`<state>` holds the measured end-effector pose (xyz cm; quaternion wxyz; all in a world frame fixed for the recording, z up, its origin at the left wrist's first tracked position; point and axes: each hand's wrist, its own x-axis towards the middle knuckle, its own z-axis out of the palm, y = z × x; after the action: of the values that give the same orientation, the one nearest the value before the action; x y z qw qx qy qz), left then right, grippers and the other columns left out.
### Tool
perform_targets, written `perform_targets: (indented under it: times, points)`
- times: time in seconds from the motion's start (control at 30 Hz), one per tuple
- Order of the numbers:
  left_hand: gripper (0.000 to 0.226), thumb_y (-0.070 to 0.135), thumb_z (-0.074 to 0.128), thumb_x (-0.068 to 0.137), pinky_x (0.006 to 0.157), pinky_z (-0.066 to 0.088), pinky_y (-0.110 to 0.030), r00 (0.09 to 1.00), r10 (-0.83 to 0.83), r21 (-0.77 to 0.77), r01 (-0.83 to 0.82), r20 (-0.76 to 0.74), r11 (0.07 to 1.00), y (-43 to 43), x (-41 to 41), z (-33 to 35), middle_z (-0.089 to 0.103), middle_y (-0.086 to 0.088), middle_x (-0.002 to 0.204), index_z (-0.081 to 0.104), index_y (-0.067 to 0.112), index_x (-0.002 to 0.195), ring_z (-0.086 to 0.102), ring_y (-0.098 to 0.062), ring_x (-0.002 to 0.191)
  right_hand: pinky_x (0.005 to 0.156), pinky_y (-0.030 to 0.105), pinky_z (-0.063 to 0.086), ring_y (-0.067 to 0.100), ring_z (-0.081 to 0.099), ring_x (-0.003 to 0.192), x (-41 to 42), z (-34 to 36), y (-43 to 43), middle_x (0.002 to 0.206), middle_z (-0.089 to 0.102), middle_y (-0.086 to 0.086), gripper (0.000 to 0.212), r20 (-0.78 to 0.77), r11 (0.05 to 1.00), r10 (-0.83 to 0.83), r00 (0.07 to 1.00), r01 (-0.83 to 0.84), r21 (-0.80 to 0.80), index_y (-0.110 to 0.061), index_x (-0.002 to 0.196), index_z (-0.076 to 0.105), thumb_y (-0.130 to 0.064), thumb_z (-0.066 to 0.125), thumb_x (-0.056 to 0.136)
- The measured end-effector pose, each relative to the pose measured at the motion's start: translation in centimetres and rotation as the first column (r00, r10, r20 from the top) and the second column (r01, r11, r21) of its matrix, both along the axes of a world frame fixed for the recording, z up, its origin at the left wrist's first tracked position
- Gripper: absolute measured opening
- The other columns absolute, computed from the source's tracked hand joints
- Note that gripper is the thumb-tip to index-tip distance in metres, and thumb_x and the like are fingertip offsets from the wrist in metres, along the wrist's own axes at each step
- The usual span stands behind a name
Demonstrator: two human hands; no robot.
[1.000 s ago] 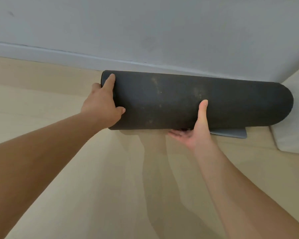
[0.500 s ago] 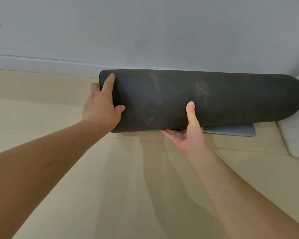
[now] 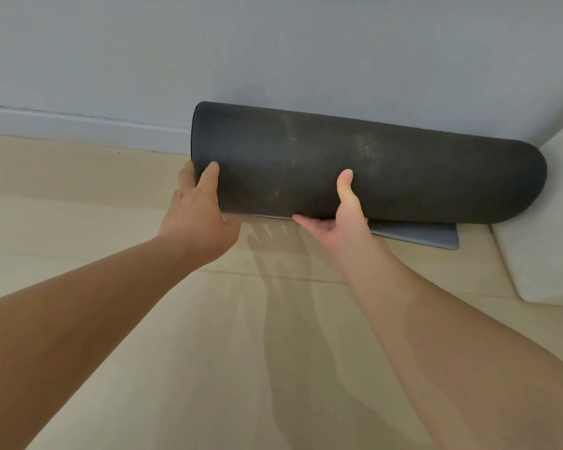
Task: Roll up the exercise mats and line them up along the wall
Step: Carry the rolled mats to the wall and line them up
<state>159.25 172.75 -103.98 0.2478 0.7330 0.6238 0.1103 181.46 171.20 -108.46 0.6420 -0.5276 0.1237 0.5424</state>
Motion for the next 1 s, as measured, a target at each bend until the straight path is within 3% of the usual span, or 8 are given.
perform_targets:
  times: [0.17, 0.3, 0.47, 0.6, 0.7, 0.83, 0.9, 1.0]
  points:
    - [0.092, 0.028, 0.071, 0.099, 0.118, 0.040, -0.047, 0.999, -0.033, -0.044, 0.031, -0.032, 0.999, -1.5, -0.6, 0.8, -0.004, -0.001, 0.177, 0.012, 0.026, 0.169, 0.026, -0.031, 0.158, 0.084, 0.074, 0.059, 0.048, 0.066, 0.113, -0.4, 0.7, 0.8, 0.160, 0.041, 0.011, 0.127, 0.050, 0.995, 0.013, 0.999, -0.008, -0.102, -0.034, 0.161, 0.014, -0.063, 0.094, 0.068]
    - [0.092, 0.031, 0.070, 0.100, 0.120, 0.039, -0.048, 0.997, -0.047, -0.077, 0.043, -0.059, 0.996, -3.2, -1.6, 1.0, -0.006, 0.001, 0.177, 0.010, 0.028, 0.170, 0.024, -0.030, 0.160, 0.073, 0.068, 0.063, 0.045, 0.061, 0.127, -0.1, 0.3, 0.2, 0.161, 0.042, 0.009, 0.134, 0.117, 0.975, 0.126, 0.985, -0.101, -0.199, -0.034, 0.163, 0.021, -0.078, 0.090, 0.057]
    - [0.092, 0.034, 0.070, 0.100, 0.120, 0.038, -0.044, 0.996, -0.084, -0.155, 0.076, -0.044, 0.985, -6.2, -3.3, 0.8, -0.006, 0.003, 0.178, 0.010, 0.029, 0.170, 0.029, -0.028, 0.159, 0.089, 0.057, 0.062, 0.036, 0.065, 0.117, -1.1, 1.6, -2.1, 0.148, 0.051, 0.014, 0.100, 0.130, 0.937, 0.319, 0.939, -0.291, -0.193, -0.025, 0.157, 0.044, -0.070, 0.083, 0.078]
    - [0.092, 0.041, 0.069, 0.100, 0.119, 0.039, -0.037, 0.986, -0.153, -0.248, 0.134, -0.062, 0.959, -9.7, -7.6, 1.0, -0.002, 0.007, 0.178, 0.009, 0.033, 0.170, 0.040, -0.021, 0.153, 0.073, 0.046, 0.060, 0.031, 0.071, 0.100, -5.1, 2.9, -4.1, 0.123, 0.067, 0.014, 0.056, 0.198, 0.844, 0.519, 0.831, -0.462, -0.275, -0.014, 0.146, 0.054, -0.046, 0.066, 0.102]
    - [0.092, 0.043, 0.070, 0.099, 0.119, 0.041, -0.034, 0.983, -0.165, -0.303, 0.134, -0.079, 0.944, -12.1, -13.1, 1.6, 0.010, 0.007, 0.177, 0.012, 0.034, 0.169, 0.041, -0.016, 0.151, 0.084, 0.047, 0.062, 0.028, 0.071, 0.090, -11.1, 4.4, -6.0, 0.115, 0.071, 0.015, 0.039, 0.308, 0.700, 0.712, 0.631, -0.600, -0.388, -0.012, 0.133, 0.061, -0.038, 0.060, 0.105]
    - [0.089, 0.038, 0.072, 0.099, 0.111, 0.045, -0.030, 0.998, -0.026, -0.349, 0.004, -0.059, 0.937, -16.0, -22.5, 3.6, 0.031, 0.009, 0.170, 0.019, 0.030, 0.169, 0.053, -0.012, 0.140, 0.093, 0.046, 0.061, 0.026, 0.072, 0.093, -23.1, 7.6, -9.2, 0.117, 0.073, 0.013, 0.022, 0.387, 0.373, 0.900, 0.199, -0.811, -0.451, -0.018, 0.114, 0.063, -0.036, 0.060, 0.102]
    - [0.087, 0.038, 0.072, 0.099, 0.108, 0.047, -0.028, 0.997, 0.076, -0.355, -0.080, -0.026, 0.931, -18.5, -27.9, 4.9, 0.038, 0.010, 0.167, 0.022, 0.031, 0.169, 0.056, -0.010, 0.137, 0.090, 0.043, 0.061, 0.024, 0.074, 0.096, -29.7, 8.7, -10.8, 0.114, 0.074, 0.010, 0.025, 0.413, 0.177, 0.910, -0.040, -0.862, -0.474, -0.017, 0.115, 0.064, -0.038, 0.060, 0.102]
    - [0.082, 0.041, 0.073, 0.098, 0.103, 0.048, -0.025, 0.976, 0.219, -0.359, -0.202, 0.007, 0.911, -23.4, -36.7, 6.4, 0.049, 0.009, 0.158, 0.028, 0.035, 0.166, 0.058, -0.008, 0.134, 0.084, 0.039, 0.061, 0.021, 0.074, 0.092, -39.8, 10.3, -13.5, 0.110, 0.075, 0.007, 0.029, 0.447, -0.054, 0.838, -0.312, -0.864, -0.501, -0.018, 0.118, 0.067, -0.041, 0.061, 0.101]
